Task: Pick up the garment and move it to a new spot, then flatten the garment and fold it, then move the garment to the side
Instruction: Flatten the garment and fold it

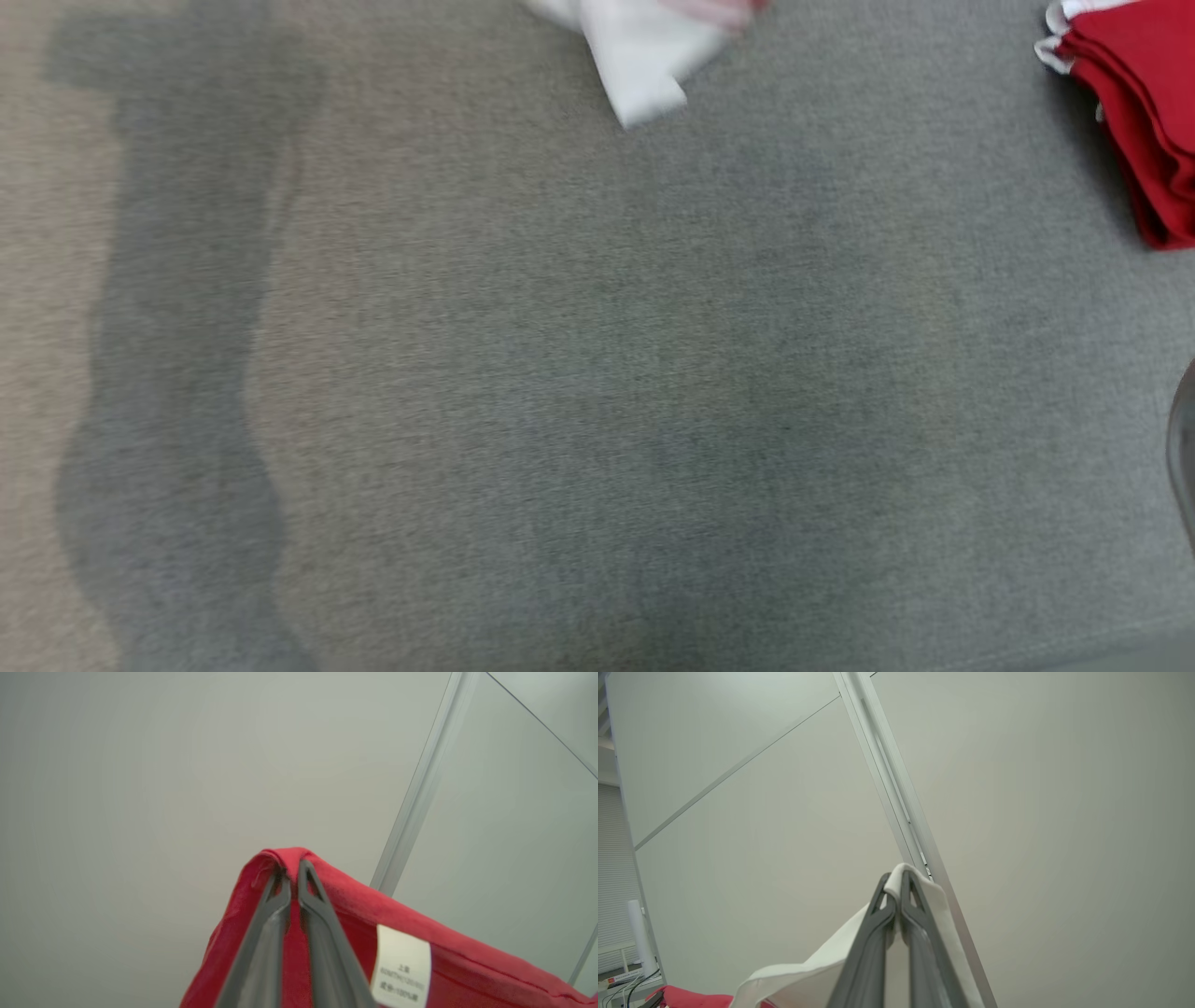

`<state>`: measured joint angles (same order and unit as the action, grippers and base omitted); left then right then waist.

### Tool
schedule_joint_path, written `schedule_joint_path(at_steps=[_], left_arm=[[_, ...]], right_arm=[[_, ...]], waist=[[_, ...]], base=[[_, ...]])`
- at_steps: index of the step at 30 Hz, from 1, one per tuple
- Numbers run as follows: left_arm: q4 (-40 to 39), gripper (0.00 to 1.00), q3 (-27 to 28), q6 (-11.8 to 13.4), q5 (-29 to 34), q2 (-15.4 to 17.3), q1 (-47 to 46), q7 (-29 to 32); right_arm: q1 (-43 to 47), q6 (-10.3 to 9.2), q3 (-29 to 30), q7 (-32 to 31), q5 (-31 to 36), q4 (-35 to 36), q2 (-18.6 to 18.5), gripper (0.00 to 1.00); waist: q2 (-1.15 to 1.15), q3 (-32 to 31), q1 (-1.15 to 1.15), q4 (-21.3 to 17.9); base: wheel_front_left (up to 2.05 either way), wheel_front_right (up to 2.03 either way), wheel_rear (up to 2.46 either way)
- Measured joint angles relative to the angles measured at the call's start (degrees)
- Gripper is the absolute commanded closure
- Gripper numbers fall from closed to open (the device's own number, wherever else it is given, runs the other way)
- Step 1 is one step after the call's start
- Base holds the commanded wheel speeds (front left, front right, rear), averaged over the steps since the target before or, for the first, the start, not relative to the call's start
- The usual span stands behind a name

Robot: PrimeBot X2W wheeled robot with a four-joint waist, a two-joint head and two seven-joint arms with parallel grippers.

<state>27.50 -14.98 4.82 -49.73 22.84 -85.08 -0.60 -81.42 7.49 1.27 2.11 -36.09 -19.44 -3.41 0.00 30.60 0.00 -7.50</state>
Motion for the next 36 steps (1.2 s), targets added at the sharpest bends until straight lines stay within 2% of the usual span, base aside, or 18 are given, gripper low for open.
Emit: schedule_joint_path(at_steps=[5, 7, 13, 16, 20, 23, 28, 32, 36], left_arm=[[9.1, 1.0, -0.4, -4.3, 2.1, -0.6, -10.6, -5.3], [12.7, 1.0, -0.5, -4.8, 2.6, -0.4, -12.3, -6.6], [23.8, 1.0, -0.1, -6.6, 3.2, 2.0, -11.0, -9.9], [27.0, 1.0, 0.0, -8.0, 2.5, 1.5, -8.0, -10.7], [29.7, 1.0, 0.1, -10.0, 0.6, -0.2, -3.9, -11.3], [30.0, 1.0, -0.9, -11.4, 0.2, -0.3, -1.2, -11.2], [27.6, 1.0, -1.3, -12.1, -3.3, 0.2, 4.6, -9.8], [19.1, 1.0, -4.1, -12.2, -8.2, 1.3, 13.3, -5.3], [10.5, 1.0, -6.5, -12.2, -11.5, 4.0, 24.0, -5.4]], right_arm=[[-8.7, 0.0, -2.8, 6.1, -1.3, -7.8, 0.3, 1.0], [-9.4, -0.01, -6.0, 7.3, -3.6, -9.2, 0.2, 1.0], [-3.4, -0.01, -18.6, 9.6, -9.7, -9.4, 0.5, 1.0], [0.1, -0.01, -23.0, 10.3, -10.6, -9.7, 0.7, 1.0], [3.9, -0.01, -25.7, 11.4, -11.8, -10.4, 0.3, 1.0], [6.3, -0.01, -26.6, 12.1, -13.0, -9.2, -1.0, 1.0], [12.3, -0.01, -27.2, 12.6, -15.6, -4.1, -4.4, 1.0], [19.9, -0.01, -27.6, 12.6, -17.5, 0.9, -7.6, 1.0], [30.4, -0.01, -27.7, 12.6, -19.0, 6.2, -11.3, 1.0]], waist=[[0.0, 2.7, 0.0, -3.8], [0.0, 3.9, 0.0, -4.8], [0.0, 8.6, 0.0, -7.0], [0.0, 10.5, 0.0, -7.5], [0.0, 11.6, 0.0, -6.9], [0.0, 11.4, 0.0, -5.8], [0.0, 9.5, 0.0, -4.5], [0.0, 6.8, 0.0, -3.5], [0.0, 3.5, 0.0, -2.3]], base=[[0.0, 0.0, 0.0], [0.0, 0.0, 0.0], [0.0, 0.0, 0.0], [0.0, 0.0, 0.0], [0.0, 0.0, 0.0], [0.0, 0.0, 0.0], [0.0, 0.0, 0.0], [0.0, 0.0, 0.0], [0.0, 0.0, 0.0]])
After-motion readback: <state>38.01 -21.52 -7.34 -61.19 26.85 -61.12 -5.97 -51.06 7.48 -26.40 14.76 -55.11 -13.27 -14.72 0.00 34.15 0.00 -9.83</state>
